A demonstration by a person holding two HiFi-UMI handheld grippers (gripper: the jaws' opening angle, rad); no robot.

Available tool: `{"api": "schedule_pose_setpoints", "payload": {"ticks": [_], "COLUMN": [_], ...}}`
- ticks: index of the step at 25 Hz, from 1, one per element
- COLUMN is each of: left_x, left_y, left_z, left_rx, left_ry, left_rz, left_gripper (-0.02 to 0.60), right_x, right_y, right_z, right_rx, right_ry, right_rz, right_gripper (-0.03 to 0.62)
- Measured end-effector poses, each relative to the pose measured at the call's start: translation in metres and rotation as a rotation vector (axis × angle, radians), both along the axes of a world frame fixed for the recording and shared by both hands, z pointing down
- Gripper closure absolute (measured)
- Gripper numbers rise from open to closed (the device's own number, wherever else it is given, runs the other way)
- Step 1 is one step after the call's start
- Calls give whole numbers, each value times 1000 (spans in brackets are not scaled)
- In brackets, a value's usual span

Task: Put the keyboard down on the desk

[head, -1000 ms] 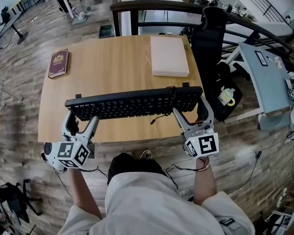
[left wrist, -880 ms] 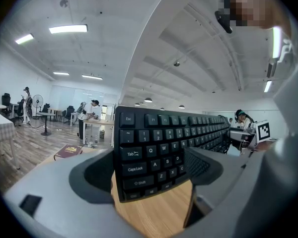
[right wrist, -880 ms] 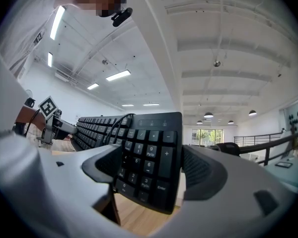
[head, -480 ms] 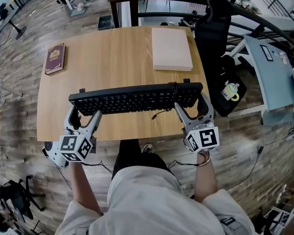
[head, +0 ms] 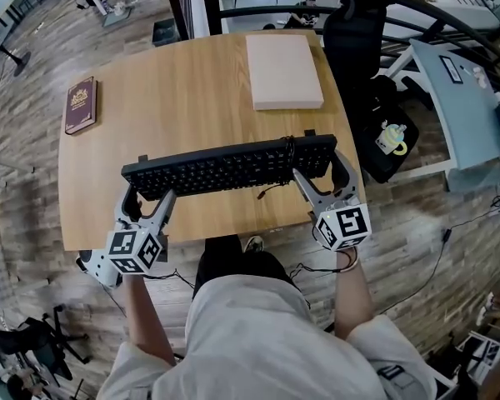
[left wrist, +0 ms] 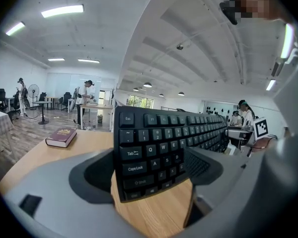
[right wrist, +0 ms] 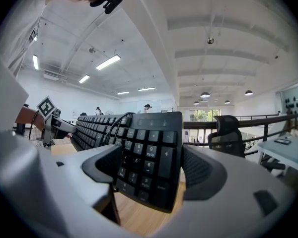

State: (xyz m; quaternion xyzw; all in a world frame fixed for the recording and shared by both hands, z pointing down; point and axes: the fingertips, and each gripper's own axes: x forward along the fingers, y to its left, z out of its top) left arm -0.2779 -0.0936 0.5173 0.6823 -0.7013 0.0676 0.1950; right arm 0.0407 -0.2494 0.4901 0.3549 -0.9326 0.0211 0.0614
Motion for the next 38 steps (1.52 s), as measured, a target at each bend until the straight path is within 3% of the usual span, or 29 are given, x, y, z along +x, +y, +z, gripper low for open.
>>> {"api": "schedule_pose_setpoints", "payload": {"ticks": [8,15,22,38], "left_x": [-3,-7,-14,-17], "left_y": [-9,-13,-26,-45], "left_z": [16,57,70,83], "left_rx": [-65,-177,-188,-257], "left_ry": [-20,7,8,-46], "left_rz": [27,39,33,117], "left_gripper": [144,144,145,145], "right_x": [-4,-13,-20,-32], "right_y": [-15,-27,-39,-60], "right_z": [37,84,125,193], "right_rx": [-116,-225,-343,-537], "right_ry": [2,48,66,90], "right_rz": [-3,-19,-14,7], "right_gripper": [217,217,221,223]}}
